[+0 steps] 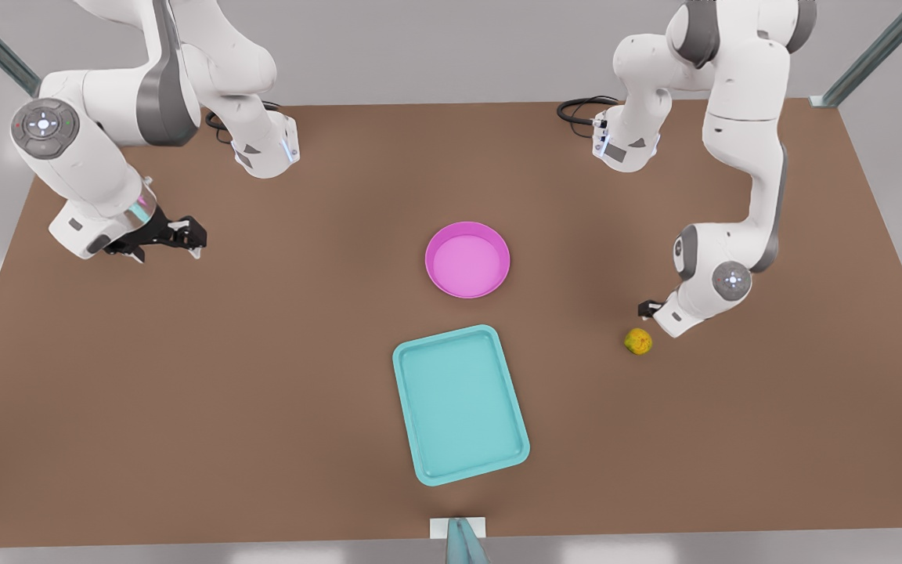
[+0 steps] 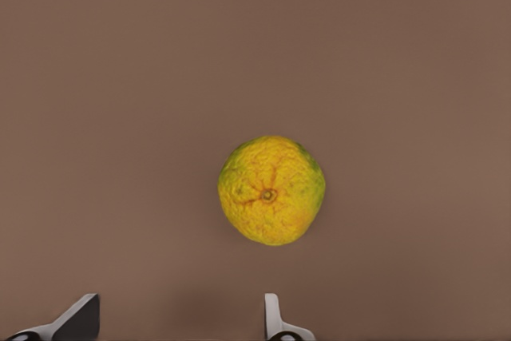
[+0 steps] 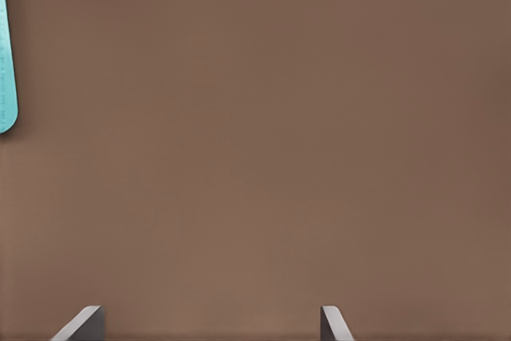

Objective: Place the orange on the plate with the left arm and the plate on the tray with the right arm

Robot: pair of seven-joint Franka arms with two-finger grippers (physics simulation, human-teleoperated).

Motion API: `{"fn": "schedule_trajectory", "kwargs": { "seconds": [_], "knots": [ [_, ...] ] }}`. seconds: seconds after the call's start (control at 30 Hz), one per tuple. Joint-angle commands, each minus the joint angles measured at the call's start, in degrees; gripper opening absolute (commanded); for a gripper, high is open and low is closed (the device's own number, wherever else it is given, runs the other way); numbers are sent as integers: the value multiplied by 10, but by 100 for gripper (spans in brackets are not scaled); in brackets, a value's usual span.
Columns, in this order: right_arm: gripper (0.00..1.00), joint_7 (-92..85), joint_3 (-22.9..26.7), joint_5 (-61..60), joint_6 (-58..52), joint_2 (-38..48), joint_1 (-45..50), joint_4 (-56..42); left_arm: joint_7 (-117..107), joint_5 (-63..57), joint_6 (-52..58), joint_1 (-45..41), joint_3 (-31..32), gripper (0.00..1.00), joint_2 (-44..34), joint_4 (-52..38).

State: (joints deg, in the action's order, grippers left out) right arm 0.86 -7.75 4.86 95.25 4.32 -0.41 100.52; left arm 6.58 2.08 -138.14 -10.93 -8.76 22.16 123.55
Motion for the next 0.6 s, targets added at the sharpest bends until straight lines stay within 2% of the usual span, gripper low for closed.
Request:
{"fn": "schedule_trajectory", "kwargs": {
  "seconds": [0.0, 0.4, 0.57],
  "knots": [
    [100, 2, 1, -9, -1, -1, -3, 0, -10, -1, -13, -4, 1, 100, 5, 0],
    [100, 2, 0, -13, -1, -2, -5, 1, -53, 1, -42, -31, 4, 100, 32, -24],
    [100, 2, 0, -13, -2, -4, -6, 1, -54, 0, -43, -30, 4, 100, 60, -67]
  ]
}}
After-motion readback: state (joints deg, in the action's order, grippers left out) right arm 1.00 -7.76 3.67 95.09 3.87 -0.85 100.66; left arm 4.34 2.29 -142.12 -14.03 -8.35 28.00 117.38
